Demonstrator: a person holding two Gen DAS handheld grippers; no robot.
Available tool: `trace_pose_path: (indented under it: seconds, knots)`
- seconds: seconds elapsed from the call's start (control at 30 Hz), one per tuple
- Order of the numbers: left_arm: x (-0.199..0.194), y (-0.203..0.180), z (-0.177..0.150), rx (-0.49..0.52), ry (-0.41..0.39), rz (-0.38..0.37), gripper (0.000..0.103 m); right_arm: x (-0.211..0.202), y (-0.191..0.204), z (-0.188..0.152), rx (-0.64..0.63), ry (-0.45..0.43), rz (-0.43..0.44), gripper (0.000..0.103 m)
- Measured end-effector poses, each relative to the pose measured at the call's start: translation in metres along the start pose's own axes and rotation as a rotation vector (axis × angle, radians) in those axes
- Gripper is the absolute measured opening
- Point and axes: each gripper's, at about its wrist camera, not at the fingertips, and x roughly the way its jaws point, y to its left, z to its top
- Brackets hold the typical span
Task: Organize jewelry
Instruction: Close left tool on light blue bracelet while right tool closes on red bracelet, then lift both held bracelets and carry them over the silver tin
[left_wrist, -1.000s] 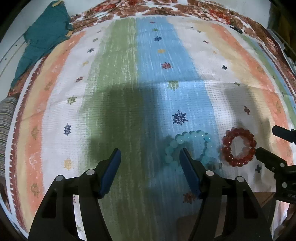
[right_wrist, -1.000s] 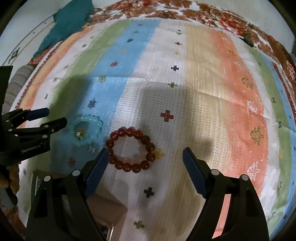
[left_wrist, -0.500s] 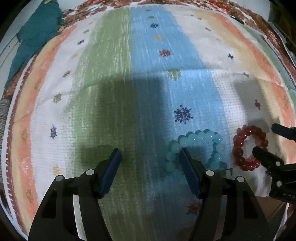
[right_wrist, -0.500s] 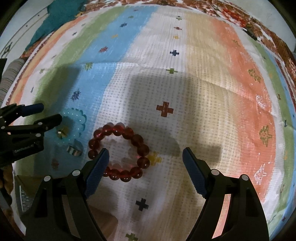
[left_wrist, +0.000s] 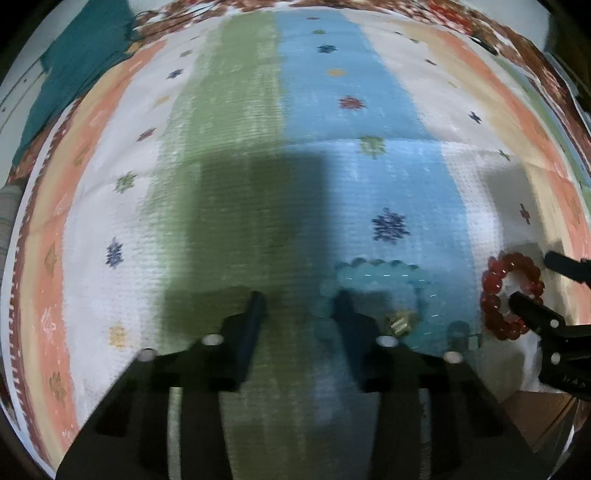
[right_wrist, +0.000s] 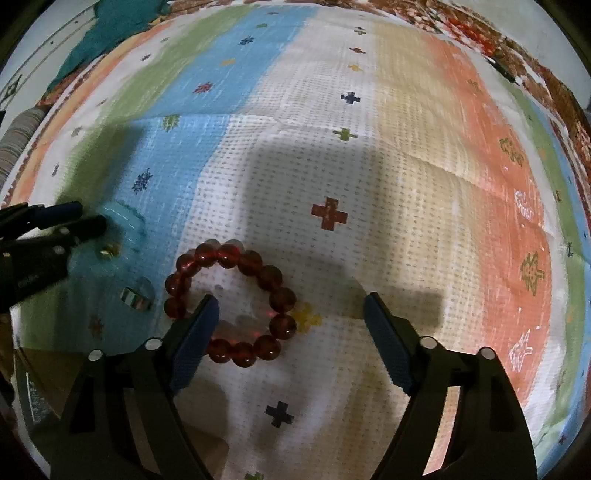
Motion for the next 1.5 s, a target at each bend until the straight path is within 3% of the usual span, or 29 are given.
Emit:
trace_pose_path:
  seconds: [0.13, 0.27, 1.5]
  knots:
    - [-0.001, 0.012, 0.0, -0.02, -0.004, -0.004, 0.012, -0.005, -0.005, -0.001, 0.009, -0.019, 0.016, 0.039]
    - [-0.006, 0.018, 0.0, -0.031, -0.011, -0.016, 0.011, -0.009, -0.006, -0.002, 0.005, -0.023, 0.038, 0.017]
    - [-0.132, -0.016, -0.029, 0.032, -0.232, -0.088, 0.011, -0.112, 0.014, -0.03, -0.001, -0.228, 0.101, 0.014]
